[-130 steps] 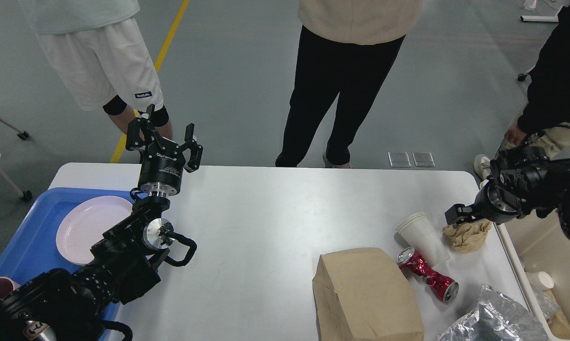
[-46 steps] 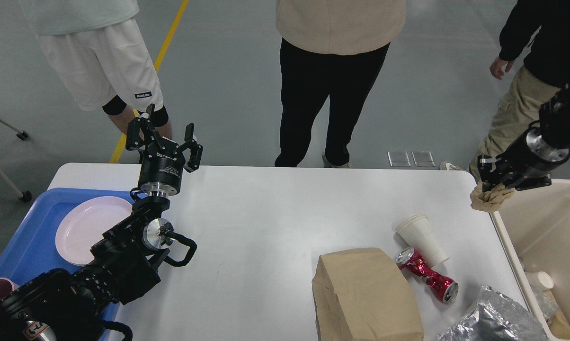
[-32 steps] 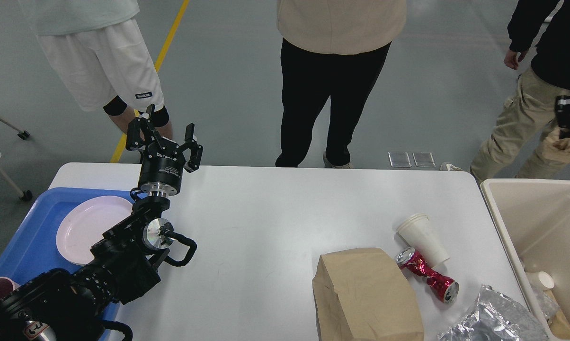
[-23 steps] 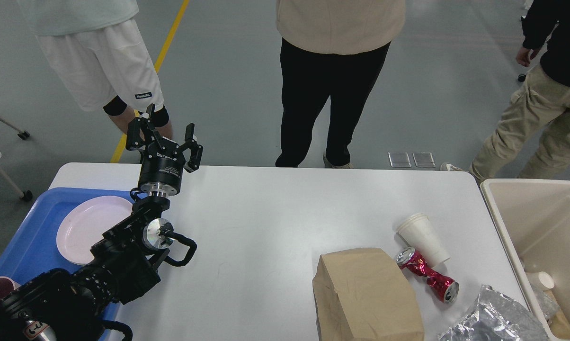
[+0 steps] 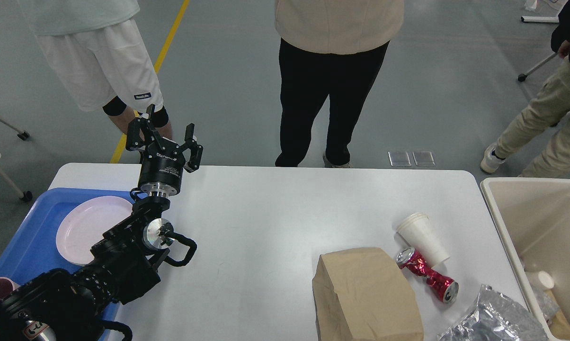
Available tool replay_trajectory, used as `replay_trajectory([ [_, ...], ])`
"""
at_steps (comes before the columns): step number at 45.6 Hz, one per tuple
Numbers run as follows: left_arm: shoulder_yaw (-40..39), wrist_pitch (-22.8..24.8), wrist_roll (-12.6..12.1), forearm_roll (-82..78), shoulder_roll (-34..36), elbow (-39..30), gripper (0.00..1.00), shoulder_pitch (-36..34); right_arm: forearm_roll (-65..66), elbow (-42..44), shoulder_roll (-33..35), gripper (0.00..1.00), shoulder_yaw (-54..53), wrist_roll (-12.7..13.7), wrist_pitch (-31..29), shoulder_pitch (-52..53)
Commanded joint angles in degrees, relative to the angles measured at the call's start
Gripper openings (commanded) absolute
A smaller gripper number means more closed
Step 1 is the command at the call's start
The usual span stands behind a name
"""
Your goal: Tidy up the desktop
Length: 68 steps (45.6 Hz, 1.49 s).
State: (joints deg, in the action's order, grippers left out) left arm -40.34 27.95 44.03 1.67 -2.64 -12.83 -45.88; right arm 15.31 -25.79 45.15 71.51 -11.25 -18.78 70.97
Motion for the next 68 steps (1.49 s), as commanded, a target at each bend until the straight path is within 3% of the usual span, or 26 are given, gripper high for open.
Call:
replay_trajectory([
  [1, 0.0, 0.0, 0.0, 0.0, 0.0, 0.0, 0.97, 0.0, 0.0, 0.5, 0.7, 0.00, -8.5, -0.1, 11.6, -8.3],
  [8, 0.0, 0.0, 0.0, 0.0, 0.0, 0.0, 0.97, 0.0, 0.0, 5.6, 0.1, 0.00, -19.4, -0.2, 18.3, -18.8],
  [18, 0.0, 0.0, 0.0, 0.0, 0.0, 0.0, 0.97, 0.0, 0.0, 11.5, -3.8, 0.00, -28.4, -0.2, 19.0, -26.7],
  [24, 0.0, 0.0, 0.0, 0.0, 0.0, 0.0, 0.97, 0.0, 0.0, 13.6, -5.9, 0.56, -28.6, -0.2, 19.0, -27.9],
  [33, 0.0, 0.0, 0.0, 0.0, 0.0, 0.0, 0.97, 0.0, -0.4, 13.4, -6.5, 0.93, -28.4, -0.2, 18.7, -28.0],
  [40, 0.0, 0.0, 0.0, 0.0, 0.0, 0.0, 0.97, 0.0, -0.4, 13.0, -6.4, 0.99, -27.3, -0.2, 18.1, -28.1],
  [52, 0.0, 0.0, 0.0, 0.0, 0.0, 0.0, 0.97, 0.0, -0.3, 11.6, -6.6, 1.00, -22.1, -0.3, 17.2, -25.9],
  [61, 0.0, 0.0, 0.0, 0.0, 0.0, 0.0, 0.97, 0.0, -0.1, 5.2, -5.7, 1.00, -13.3, -0.5, 16.3, -17.1],
  [68, 0.0, 0.0, 0.0, 0.0, 0.0, 0.0, 0.97, 0.0, -0.1, 0.0, -5.5, 1.00, -5.3, -0.5, 10.7, -7.2],
])
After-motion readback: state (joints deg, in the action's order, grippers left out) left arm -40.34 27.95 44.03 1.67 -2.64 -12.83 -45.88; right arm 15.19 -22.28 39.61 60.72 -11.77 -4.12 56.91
